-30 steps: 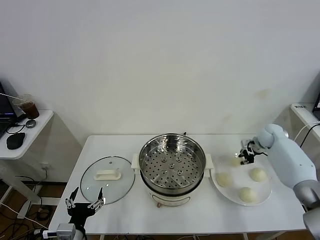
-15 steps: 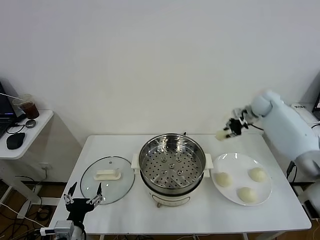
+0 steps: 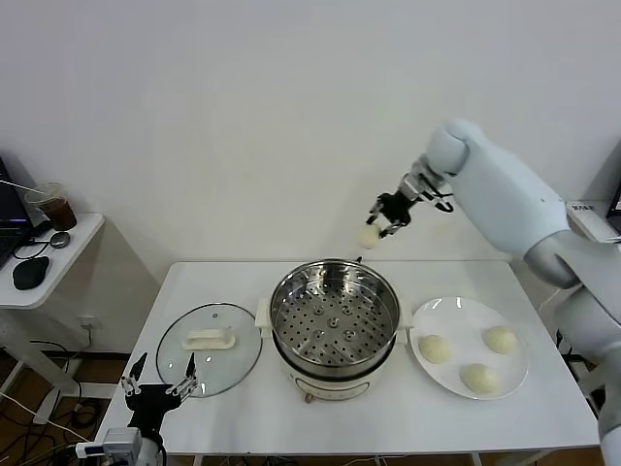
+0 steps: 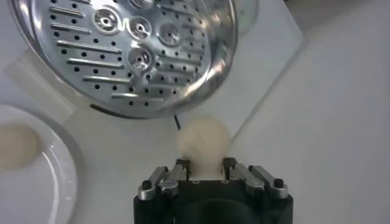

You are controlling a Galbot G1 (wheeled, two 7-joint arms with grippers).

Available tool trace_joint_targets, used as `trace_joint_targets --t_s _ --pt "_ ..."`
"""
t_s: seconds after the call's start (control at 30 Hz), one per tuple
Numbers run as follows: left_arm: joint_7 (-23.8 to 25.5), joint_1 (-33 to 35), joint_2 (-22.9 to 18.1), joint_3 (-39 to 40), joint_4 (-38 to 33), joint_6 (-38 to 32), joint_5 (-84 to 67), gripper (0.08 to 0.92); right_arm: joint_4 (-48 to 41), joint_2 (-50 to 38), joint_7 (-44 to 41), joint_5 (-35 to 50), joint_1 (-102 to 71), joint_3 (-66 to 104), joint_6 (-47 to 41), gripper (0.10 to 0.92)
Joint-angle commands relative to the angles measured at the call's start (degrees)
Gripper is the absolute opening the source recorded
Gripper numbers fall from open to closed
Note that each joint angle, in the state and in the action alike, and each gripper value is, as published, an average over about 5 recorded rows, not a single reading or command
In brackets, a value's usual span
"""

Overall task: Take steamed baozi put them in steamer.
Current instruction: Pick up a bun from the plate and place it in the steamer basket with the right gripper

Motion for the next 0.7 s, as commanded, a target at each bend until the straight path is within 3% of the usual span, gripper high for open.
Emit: trace_joint_targets --t_s 0.03,0.33,0.7 --pt "0.0 0.1 0.0 0.0 -0.2 0.0 0.0 0.823 7.7 3.2 -0.6 -0.4 2.8 -8.3 7.7 0.382" --pt "-0.1 -0.2 -0.8 0.2 -0.3 0.0 0.0 0.823 9.7 3.5 -0.9 -1.9 0.0 -10.4 7.7 0.382" --pt "-0.2 0.5 -1.1 0.2 -0.8 0.0 0.0 0.823 3.4 6.1 -0.7 -7.7 -5.4 -7.2 7.7 0.382"
